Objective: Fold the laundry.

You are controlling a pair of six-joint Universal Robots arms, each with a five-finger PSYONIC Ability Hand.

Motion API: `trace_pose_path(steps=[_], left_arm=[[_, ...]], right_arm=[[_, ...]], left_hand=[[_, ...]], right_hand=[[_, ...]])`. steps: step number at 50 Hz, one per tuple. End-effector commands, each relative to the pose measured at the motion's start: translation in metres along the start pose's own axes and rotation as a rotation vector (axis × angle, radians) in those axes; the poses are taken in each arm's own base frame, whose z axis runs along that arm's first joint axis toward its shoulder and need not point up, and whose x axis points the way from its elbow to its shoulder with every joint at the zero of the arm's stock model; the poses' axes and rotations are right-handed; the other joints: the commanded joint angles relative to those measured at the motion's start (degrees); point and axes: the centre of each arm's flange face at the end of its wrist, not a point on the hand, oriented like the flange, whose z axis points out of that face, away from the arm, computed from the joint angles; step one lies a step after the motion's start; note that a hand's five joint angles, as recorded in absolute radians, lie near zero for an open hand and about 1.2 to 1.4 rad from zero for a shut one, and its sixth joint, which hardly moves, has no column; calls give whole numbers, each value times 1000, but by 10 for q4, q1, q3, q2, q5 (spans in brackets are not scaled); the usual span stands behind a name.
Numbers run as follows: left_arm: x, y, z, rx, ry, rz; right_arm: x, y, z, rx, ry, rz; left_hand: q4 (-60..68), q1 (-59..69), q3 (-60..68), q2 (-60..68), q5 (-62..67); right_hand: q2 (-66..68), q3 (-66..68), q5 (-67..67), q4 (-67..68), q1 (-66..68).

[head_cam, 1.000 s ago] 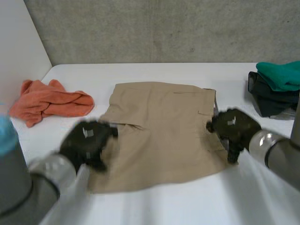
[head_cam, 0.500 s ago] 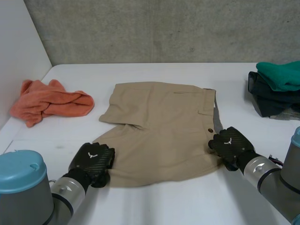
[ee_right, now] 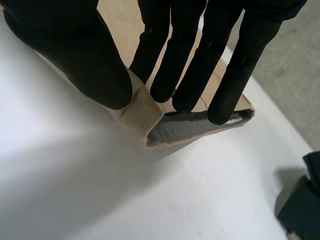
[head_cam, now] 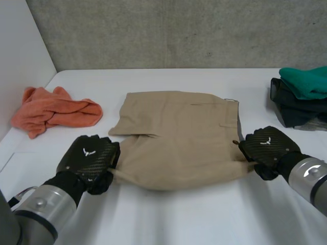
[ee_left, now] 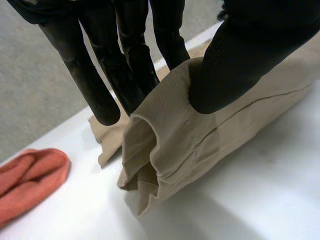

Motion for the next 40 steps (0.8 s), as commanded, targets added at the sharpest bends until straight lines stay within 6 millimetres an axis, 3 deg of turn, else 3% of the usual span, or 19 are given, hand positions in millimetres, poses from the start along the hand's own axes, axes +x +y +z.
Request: trace_pose_path(steps=[1, 7, 12, 15, 17, 22, 23, 28, 30, 31, 35, 40], left_arm=[[22, -2, -39, -177, 140, 29], [38, 3, -70, -332, 280, 53], [33, -9, -55, -239, 247, 46], [23, -23, -25, -88, 172, 33], [14, -32, 6, 34, 111, 30], [-3, -49, 72, 252, 11, 37], [-7, -52, 95, 296, -12, 51], [-9, -45, 158, 324, -31, 108], [-9, -44, 175, 331, -35, 128], [-9, -40, 195, 338, -44, 146], [-18, -27, 241, 359, -81, 182], [-32, -18, 274, 401, -124, 199]], right_arm=[[-3, -5, -40, -192, -128, -28], [1, 5, -68, -342, -235, -66], [15, 2, -59, -258, -167, -59], [27, -1, -44, -193, -92, 21], [33, -1, -33, -160, -56, 68], [45, -3, 20, -59, 48, 97], [46, -3, 27, -53, 71, 95], [64, -12, 58, 2, 246, 53], [64, -18, 79, 46, 296, 25], [64, -19, 87, 59, 312, 17], [72, -20, 122, 130, 392, -1], [74, -12, 160, 195, 438, -31]], left_hand=[[114, 145, 119, 117, 129], [114, 145, 119, 117, 129], [114, 145, 119, 117, 129], [114, 145, 119, 117, 129], [114, 145, 119, 117, 129], [114, 145, 119, 117, 129], [114, 145, 119, 117, 129], [114, 145, 119, 117, 129], [114, 145, 119, 117, 129], [114, 145, 119, 117, 129], [114, 145, 119, 117, 129], [114, 145, 119, 117, 129]], right_hand=[[127, 121, 138, 114, 191], [127, 121, 138, 114, 191], [127, 121, 138, 114, 191], [127, 121, 138, 114, 191], [127, 121, 138, 114, 191], [127, 121, 138, 114, 191], [127, 121, 138, 114, 191], [127, 121, 138, 114, 191], [127, 121, 138, 114, 191], [127, 121, 138, 114, 191], [127, 121, 138, 114, 191], [127, 121, 138, 114, 191]])
